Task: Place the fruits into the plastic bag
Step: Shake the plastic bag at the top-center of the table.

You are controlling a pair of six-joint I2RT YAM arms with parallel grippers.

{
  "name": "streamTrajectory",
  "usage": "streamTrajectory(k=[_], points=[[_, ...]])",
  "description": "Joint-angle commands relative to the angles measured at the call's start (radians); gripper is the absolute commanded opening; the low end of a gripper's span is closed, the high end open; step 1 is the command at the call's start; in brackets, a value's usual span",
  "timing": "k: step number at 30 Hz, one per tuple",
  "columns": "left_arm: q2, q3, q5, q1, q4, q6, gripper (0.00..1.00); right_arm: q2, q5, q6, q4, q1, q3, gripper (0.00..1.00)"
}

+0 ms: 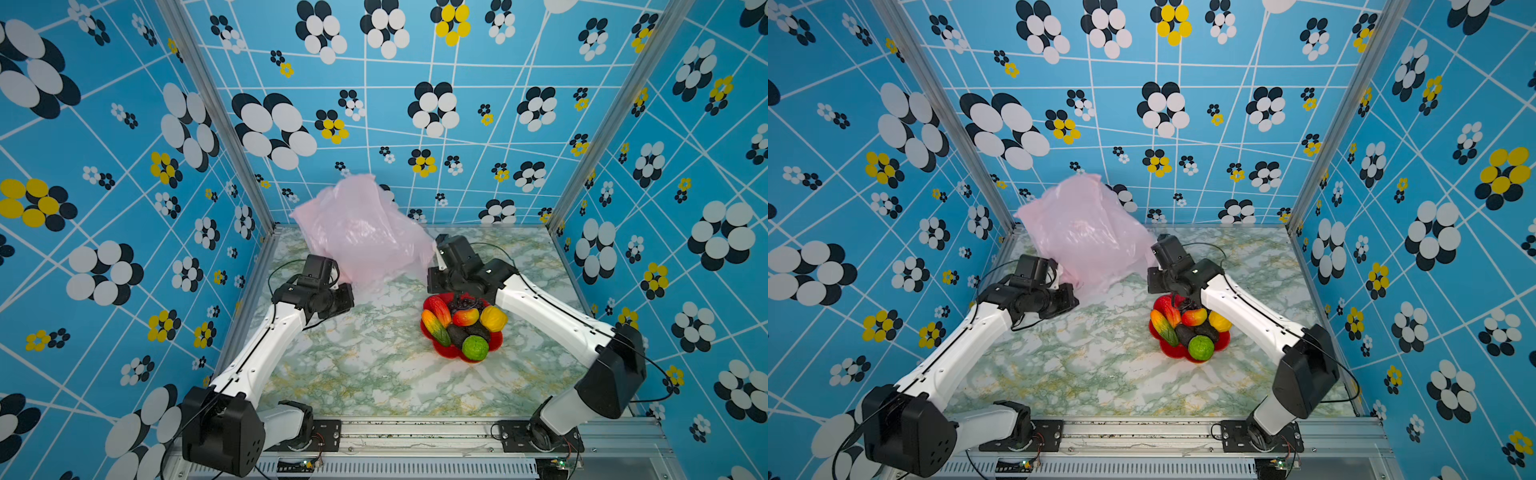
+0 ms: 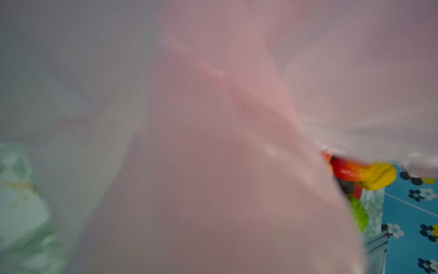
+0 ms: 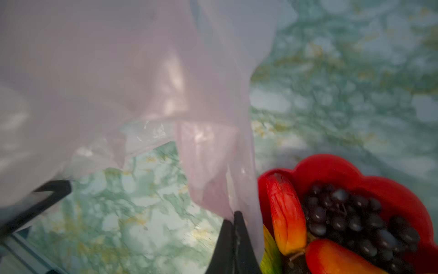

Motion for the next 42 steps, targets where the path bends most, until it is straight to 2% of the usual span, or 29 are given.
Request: streamTrajectory(k=[1, 6, 17, 21, 24, 26, 31, 32, 34, 36, 38, 40, 42], points=[[-0.087, 0.174, 0.047, 0.012, 0.002, -0.011, 0.00, -0.094, -0.028, 0.028, 0.027, -0.006, 0.224, 0.00], [-0.066, 0.261, 0.054, -0.006, -0.014, -0.019, 0.00, -0.037, -0.064, 0.048, 0.026, -0.007, 0.337, 0.00], [-0.098, 0.208, 0.069, 0.006, -0.029, -0.030, 0.00, -0.069, -0.087, 0.090, 0.058, -0.006, 0.253, 0.00], [-0.012, 0.234, 0.104, 0.022, -0.092, -0.058, 0.00, -0.048, -0.054, 0.097, 0.061, -0.007, 0.242, 0.00], [0.146, 0.371, 0.214, 0.056, -0.173, -0.068, 0.00, 0.039, -0.049, 0.029, 0.022, -0.006, 0.445, 0.00], [0.204, 0.534, 0.228, 0.059, -0.191, -0.085, 0.00, 0.122, -0.024, -0.061, -0.033, -0.001, 0.704, 0.00], [0.251, 1.022, 0.223, 0.054, -0.117, -0.144, 0.00, 0.303, 0.024, -0.265, -0.074, 0.068, 1.381, 0.00], [0.248, 1.110, 0.217, 0.048, -0.082, -0.144, 0.00, 0.327, 0.026, -0.315, -0.052, 0.096, 1.484, 0.00], [0.219, 1.217, 0.196, 0.027, -0.006, -0.113, 0.00, 0.321, 0.051, -0.390, 0.011, 0.155, 1.562, 0.00], [0.160, 1.225, 0.144, -0.013, 0.061, -0.044, 0.00, 0.258, 0.075, -0.447, 0.066, 0.198, 1.490, 0.00], [0.080, 1.136, 0.074, -0.067, 0.092, 0.058, 0.00, 0.157, 0.104, -0.467, 0.101, 0.212, 1.297, 0.00], [-0.015, 0.932, 0.015, -0.091, 0.125, 0.110, 0.00, 0.044, 0.180, -0.467, 0.155, 0.212, 1.004, 0.00], [-0.109, 0.658, -0.031, -0.079, 0.157, 0.088, 0.00, -0.053, 0.295, -0.376, 0.240, 0.197, 0.654, 0.00]])
